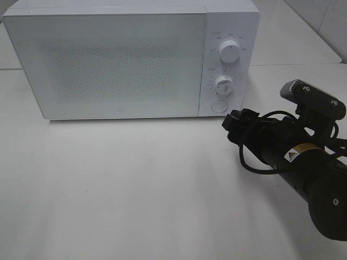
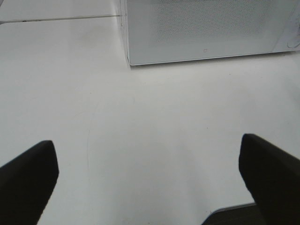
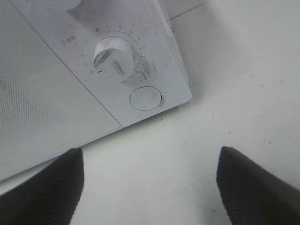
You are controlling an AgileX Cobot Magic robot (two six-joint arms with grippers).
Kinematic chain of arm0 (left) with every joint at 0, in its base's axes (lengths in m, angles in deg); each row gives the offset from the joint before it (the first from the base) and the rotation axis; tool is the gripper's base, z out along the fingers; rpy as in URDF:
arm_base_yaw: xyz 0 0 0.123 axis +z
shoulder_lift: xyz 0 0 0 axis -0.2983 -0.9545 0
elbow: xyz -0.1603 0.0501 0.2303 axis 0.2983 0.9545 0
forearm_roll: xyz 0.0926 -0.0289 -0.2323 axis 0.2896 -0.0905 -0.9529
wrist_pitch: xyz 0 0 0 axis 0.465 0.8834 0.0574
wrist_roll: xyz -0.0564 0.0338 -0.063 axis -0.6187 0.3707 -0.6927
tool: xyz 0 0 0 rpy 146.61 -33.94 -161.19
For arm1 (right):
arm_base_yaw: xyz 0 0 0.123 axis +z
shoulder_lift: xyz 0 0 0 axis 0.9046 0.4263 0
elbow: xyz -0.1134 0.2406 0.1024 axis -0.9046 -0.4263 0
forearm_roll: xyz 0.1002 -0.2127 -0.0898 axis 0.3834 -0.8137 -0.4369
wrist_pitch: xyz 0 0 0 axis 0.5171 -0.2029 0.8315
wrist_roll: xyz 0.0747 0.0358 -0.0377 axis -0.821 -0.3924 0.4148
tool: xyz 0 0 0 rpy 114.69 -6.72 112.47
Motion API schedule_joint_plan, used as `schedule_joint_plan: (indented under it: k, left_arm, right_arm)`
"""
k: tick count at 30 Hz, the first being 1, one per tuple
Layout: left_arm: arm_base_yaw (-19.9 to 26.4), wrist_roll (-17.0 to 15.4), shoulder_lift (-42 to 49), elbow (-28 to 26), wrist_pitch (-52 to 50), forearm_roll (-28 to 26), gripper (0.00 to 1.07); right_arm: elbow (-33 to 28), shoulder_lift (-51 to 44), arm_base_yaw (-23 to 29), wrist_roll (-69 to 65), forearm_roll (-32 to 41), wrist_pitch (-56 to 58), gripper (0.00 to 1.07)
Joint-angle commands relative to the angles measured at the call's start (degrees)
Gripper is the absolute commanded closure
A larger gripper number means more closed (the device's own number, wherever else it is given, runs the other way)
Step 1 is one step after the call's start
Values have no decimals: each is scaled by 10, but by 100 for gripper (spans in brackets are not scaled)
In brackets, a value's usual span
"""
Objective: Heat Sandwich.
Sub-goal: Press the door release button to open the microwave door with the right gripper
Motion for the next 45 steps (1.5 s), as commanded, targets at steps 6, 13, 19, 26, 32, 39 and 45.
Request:
schedule_joint_plan:
  k: [6, 13, 19, 26, 32, 39, 45]
  left_arm:
    - [2, -2, 13, 2, -5, -3, 3]
    - [2, -2, 13, 2, -5, -3, 3]
    - [2, -2, 13, 2, -5, -3, 3]
    - [2, -2, 13, 2, -5, -3, 3]
    - [2, -2, 13, 2, -5, -3, 3]
    - [2, -2, 13, 2, -5, -3, 3]
    - [2, -2, 13, 2, -5, -3, 3]
  right_arm:
    - [6, -1, 3, -314, 0, 1, 38]
    - [6, -1, 3, -502, 0, 1, 62]
    - [6, -1, 3, -546, 3, 6, 93]
    - [6, -1, 3, -581, 2, 29, 107]
    - [6, -1, 2, -589, 2, 32, 107]
    - [19, -1, 0, -587, 3, 56, 107]
    - [41, 18, -37, -588, -30, 70, 107]
